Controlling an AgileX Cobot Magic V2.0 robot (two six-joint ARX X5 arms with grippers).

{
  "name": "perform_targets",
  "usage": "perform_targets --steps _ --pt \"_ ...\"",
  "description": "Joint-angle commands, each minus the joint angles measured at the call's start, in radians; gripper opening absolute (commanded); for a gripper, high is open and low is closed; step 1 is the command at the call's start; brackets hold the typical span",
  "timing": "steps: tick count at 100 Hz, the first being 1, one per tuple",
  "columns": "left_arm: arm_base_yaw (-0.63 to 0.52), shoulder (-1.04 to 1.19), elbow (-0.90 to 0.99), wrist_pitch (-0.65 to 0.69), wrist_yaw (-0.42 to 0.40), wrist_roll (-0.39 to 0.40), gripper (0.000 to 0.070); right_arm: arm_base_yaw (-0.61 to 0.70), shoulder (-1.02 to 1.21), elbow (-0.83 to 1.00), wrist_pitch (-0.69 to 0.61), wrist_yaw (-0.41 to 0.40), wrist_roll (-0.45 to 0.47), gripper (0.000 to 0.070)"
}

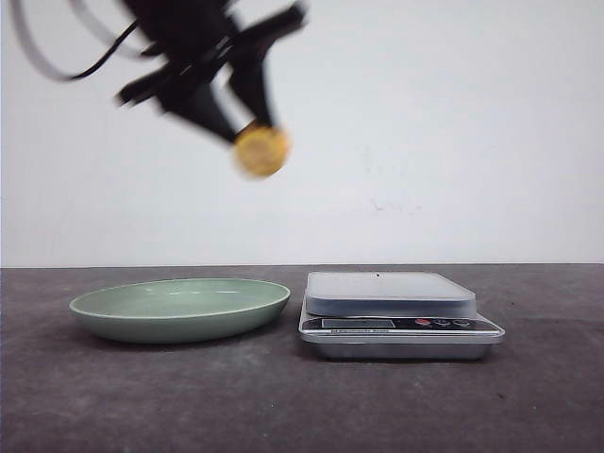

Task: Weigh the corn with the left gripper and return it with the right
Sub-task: 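Lift the corn with the left gripper and carry it over the scale, then open the left gripper to set the corn on the scale, withdraw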

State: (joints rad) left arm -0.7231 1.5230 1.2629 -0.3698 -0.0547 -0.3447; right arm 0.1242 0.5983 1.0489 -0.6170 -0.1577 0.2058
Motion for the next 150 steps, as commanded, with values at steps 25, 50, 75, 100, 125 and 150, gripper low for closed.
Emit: perform_targets --steps 25,50,75,100,125,150 --pt "-0.095 0.275 0.222 0.022 0.000 -0.045 0.0004 0.004 0.008 0.016 0.009 0.000 -0.011 0.0621" --pt "-0.091 0.422 0.234 0.025 0.002 -0.064 0.0004 0.004 0.008 0.016 0.010 0.001 -0.011 0.0621" --pt "-0.097 0.462 0.234 0.019 0.010 -0.060 0.0204 0.004 0.008 0.016 0.007 0.001 -0.012 0.0621" --pt "-0.098 0.462 0.234 0.018 0.010 -0.059 0.0435 0.004 0.008 0.016 0.002 0.000 -0.012 0.0621" --pt "-0.104 0.393 0.235 0.018 0.010 -0.032 0.0435 0.004 0.008 0.016 -0.001 0.001 -0.012 0.0622" --pt "-0.104 0.163 0.235 0.000 0.005 0.029 0.0434 0.004 0.008 0.016 -0.006 0.000 -0.011 0.0621"
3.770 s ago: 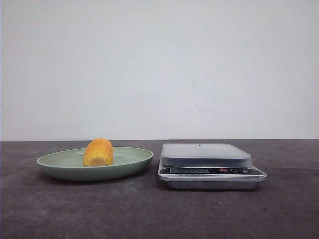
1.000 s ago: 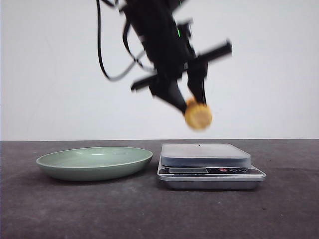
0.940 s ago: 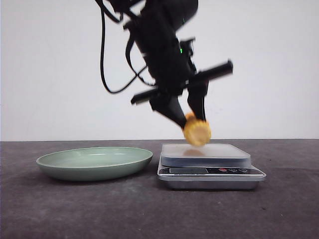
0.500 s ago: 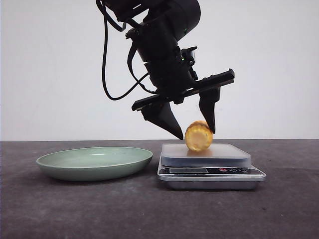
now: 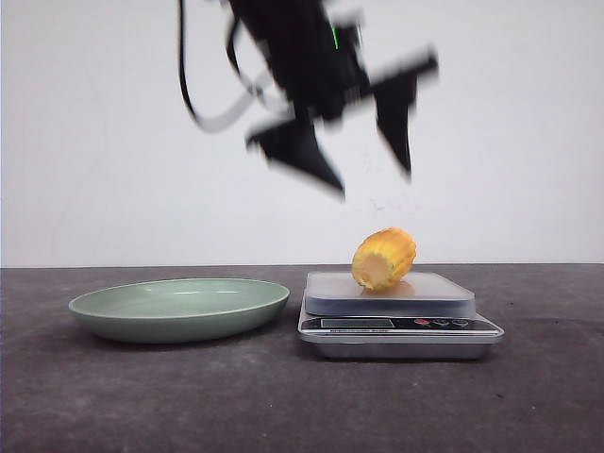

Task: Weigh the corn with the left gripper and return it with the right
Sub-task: 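Open the left gripper to set the corn on the scale, withdraw, then lower the right gripper onto the corn on the scale and close it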

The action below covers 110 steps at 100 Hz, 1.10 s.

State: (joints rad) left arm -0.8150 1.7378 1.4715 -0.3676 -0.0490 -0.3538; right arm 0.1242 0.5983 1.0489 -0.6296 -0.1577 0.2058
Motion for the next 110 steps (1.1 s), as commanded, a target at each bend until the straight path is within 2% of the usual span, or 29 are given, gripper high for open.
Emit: perform_targets --steps 1,10,18,33,44,64,86,102,110 --pt "-0.012 -0.064 0.026 -0.006 -0.001 0.041 0.0434 0.004 0.008 0.016 0.006 0.000 -0.011 0.0621" --pt "-0.012 -0.184 0.026 -0.040 -0.003 0.055 0.0422 0.004 0.008 0.016 0.008 -0.001 -0.011 0.0621" --pt "-0.009 -0.294 0.026 -0.073 -0.002 0.052 0.0376 0.004 0.009 0.016 0.022 -0.002 -0.010 0.0621" --pt "0.014 -0.513 0.026 -0.173 -0.008 0.074 0.0376 0.005 0.025 0.016 0.060 -0.037 -0.004 0.0621" --pt "0.014 -0.678 0.026 -0.283 -0.066 0.111 0.0379 0.008 0.056 0.016 0.071 -0.064 -0.004 0.0622" --pt "0.008 -0.932 0.026 -0.455 -0.166 0.124 0.0383 0.046 0.175 0.016 0.111 -0.078 -0.004 0.0623" --pt "0.008 -1.119 0.013 -0.605 -0.217 0.019 0.0383 0.136 0.347 0.016 0.241 -0.073 -0.003 0.0623" --pt "0.013 -1.210 -0.048 -0.667 -0.220 -0.064 0.0383 0.220 0.488 0.016 0.318 0.000 -0.004 0.0623" --pt "0.013 -1.252 -0.104 -0.672 -0.220 -0.109 0.0383 0.256 0.560 0.016 0.351 0.005 -0.002 0.0623"
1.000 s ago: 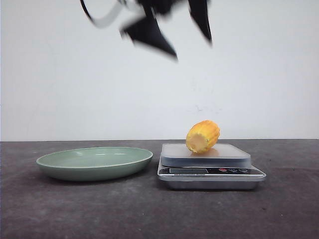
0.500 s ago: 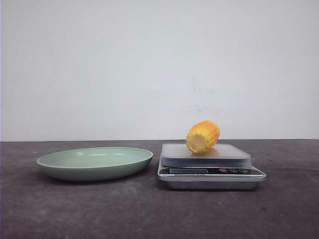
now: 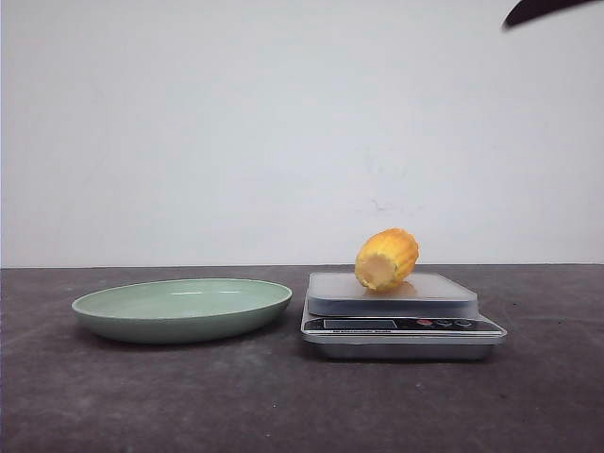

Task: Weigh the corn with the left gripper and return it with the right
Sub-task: 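Lower the right gripper onto the corn on the scale and close it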

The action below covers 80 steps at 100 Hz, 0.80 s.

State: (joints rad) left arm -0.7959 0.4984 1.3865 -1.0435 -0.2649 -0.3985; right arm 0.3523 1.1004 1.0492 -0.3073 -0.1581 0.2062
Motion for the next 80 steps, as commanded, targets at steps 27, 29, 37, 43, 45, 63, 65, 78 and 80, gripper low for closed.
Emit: perform_targets --steps 27,29,37,43,45,63,65,78,80 --pt "-0.006 -0.120 -0.262 0.074 0.002 -0.180 0.0382 0.144 0.288 0.015 0.099 0.116 0.040 0.0622" --pt "-0.006 -0.126 -0.280 0.080 0.003 -0.183 0.0382 0.149 0.303 0.015 0.102 0.118 0.049 0.0622" --pt "-0.006 -0.137 -0.339 0.095 0.003 -0.185 0.0382 0.168 0.359 0.015 0.105 0.138 0.078 0.0622" --pt "-0.006 -0.137 -0.367 0.093 -0.003 -0.177 0.0382 0.180 0.397 0.015 0.104 0.145 0.083 0.0622" --pt "-0.006 -0.136 -0.375 0.093 -0.005 -0.171 0.0382 0.184 0.408 0.015 0.103 0.150 0.084 0.0622" --pt "-0.006 -0.136 -0.396 0.090 -0.032 -0.134 0.0382 0.211 0.471 0.015 0.057 0.221 0.109 0.0622" --pt "-0.006 -0.136 -0.396 0.088 -0.040 -0.134 0.0382 0.213 0.476 0.015 0.052 0.224 0.113 0.0622" --pt "-0.006 -0.136 -0.396 0.064 -0.109 -0.130 0.0382 0.223 0.494 0.015 0.036 0.238 0.155 0.0621" --pt "-0.006 -0.136 -0.396 0.062 -0.114 -0.127 0.0382 0.226 0.495 0.015 0.034 0.238 0.160 0.0621"
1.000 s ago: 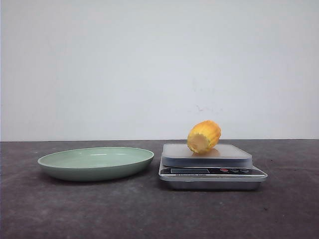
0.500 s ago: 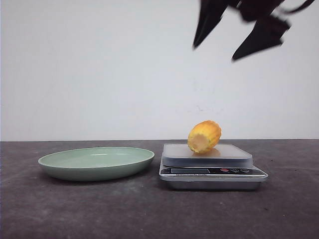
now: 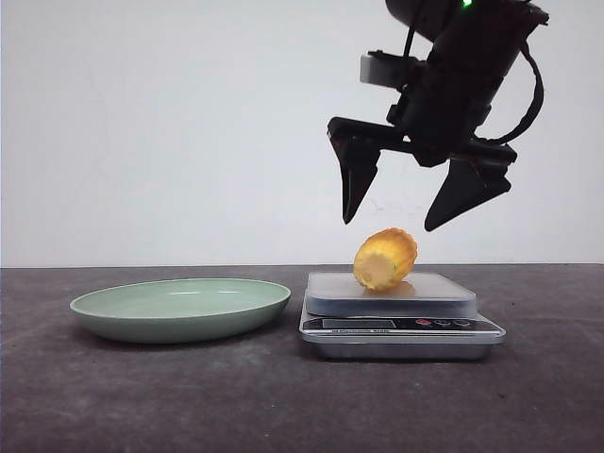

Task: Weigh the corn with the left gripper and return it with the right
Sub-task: 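Lower the right gripper onto the corn on the scale and close it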

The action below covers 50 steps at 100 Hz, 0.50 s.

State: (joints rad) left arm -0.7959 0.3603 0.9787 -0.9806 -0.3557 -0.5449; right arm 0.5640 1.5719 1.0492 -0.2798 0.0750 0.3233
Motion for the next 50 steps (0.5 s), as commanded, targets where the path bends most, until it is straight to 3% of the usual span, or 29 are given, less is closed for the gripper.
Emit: perform_targets --steps 1,11,22,50 --pt "-0.006 0.002 0.012 -0.002 -0.024 0.021 0.0382 0.015 0.023 0.015 0.004 0.005 0.045 0.0621" --pt "-0.006 0.002 0.012 -0.001 -0.037 0.040 0.0382 0.023 0.023 0.015 -0.010 0.013 0.063 0.0596" --pt "-0.006 0.002 0.012 -0.001 -0.045 0.058 0.0382 0.029 0.023 0.015 -0.029 0.011 0.111 0.0446" --pt "-0.006 0.002 0.012 -0.001 -0.048 0.088 0.0383 0.031 0.031 0.015 -0.057 0.011 0.165 0.0440"
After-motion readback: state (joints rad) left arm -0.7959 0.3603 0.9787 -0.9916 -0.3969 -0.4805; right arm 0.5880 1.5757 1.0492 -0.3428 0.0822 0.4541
